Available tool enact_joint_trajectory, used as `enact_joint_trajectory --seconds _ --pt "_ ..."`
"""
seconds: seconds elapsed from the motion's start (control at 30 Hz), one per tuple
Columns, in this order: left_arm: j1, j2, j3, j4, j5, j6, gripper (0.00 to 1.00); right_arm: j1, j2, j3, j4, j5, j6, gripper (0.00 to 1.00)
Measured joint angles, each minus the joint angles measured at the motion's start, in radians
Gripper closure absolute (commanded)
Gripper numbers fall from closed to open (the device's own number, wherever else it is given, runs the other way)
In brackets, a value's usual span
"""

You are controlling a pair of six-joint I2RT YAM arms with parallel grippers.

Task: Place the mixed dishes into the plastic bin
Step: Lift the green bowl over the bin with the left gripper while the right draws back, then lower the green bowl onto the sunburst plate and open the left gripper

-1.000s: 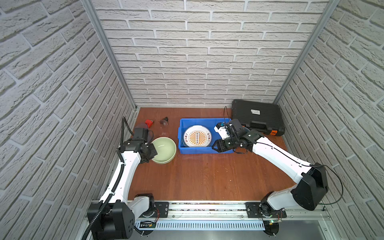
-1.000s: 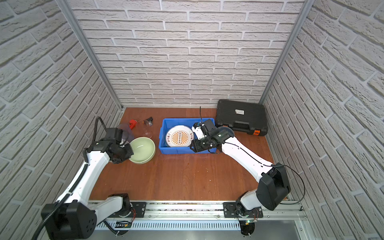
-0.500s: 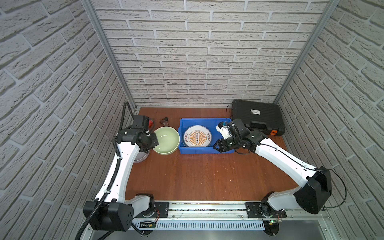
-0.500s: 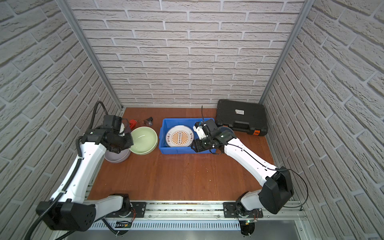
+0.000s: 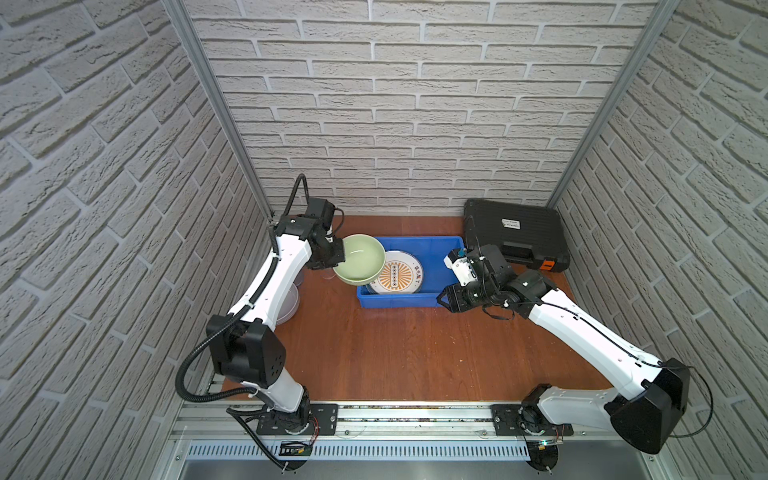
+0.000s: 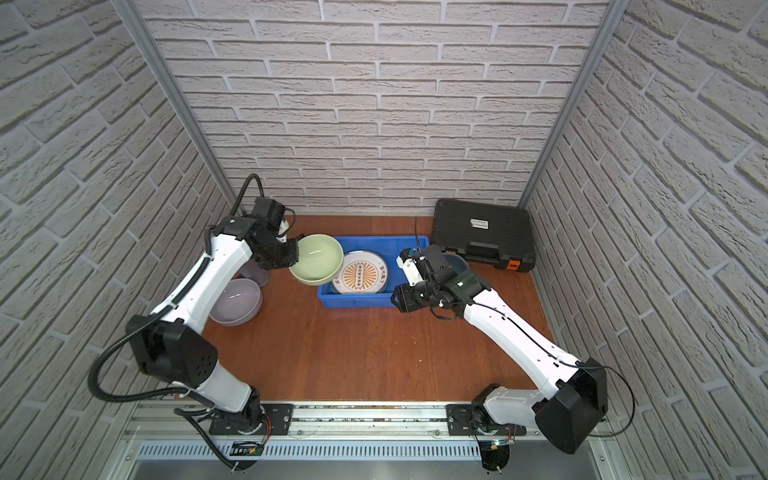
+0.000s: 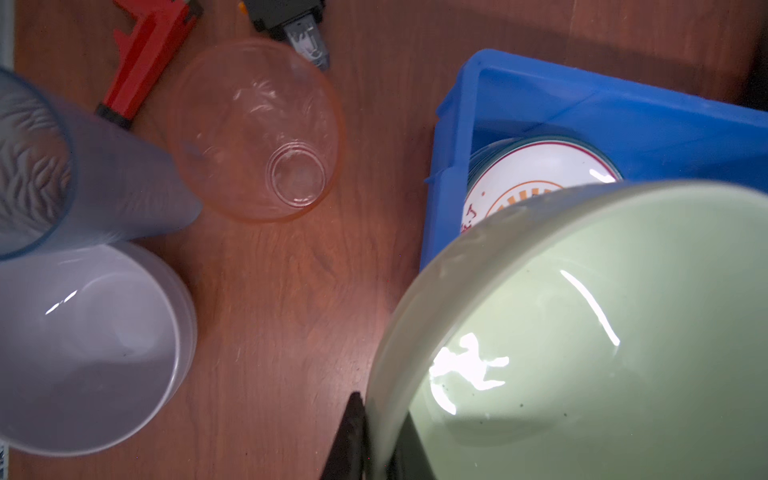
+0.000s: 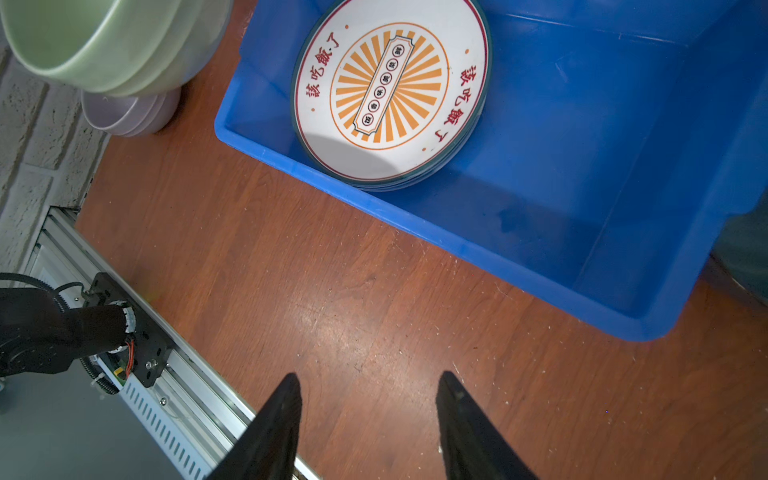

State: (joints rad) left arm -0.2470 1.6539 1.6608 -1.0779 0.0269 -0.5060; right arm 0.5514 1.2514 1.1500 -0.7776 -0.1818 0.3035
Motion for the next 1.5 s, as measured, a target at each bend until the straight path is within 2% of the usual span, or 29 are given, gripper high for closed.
enact_joint_trajectory --seconds 0.33,0.5,0.93,1.37,1.5 --pt "-0.092 0.327 0.253 0.019 0.021 0.039 1.0 0.0 -0.105 -0.078 -0.031 0.027 0.029 0.43" --pt "-0.13 0.43 0.332 0.018 0.024 0.045 1.0 0.0 -0.142 -0.113 -0.034 0.033 0.048 0.43" --pt "-0.167 0.523 0.35 0.041 0.027 0.067 1.0 0.0 -0.228 -0.208 -0.034 0.048 0.09 0.42" --pt "-0.169 0.524 0.312 0.082 0.027 0.069 1.0 0.0 -0.24 -0.225 -0.034 0.052 0.106 0.42" --pt "-0.169 0.524 0.305 0.089 0.027 0.07 0.96 0.0 -0.24 -0.225 -0.034 0.054 0.106 0.42"
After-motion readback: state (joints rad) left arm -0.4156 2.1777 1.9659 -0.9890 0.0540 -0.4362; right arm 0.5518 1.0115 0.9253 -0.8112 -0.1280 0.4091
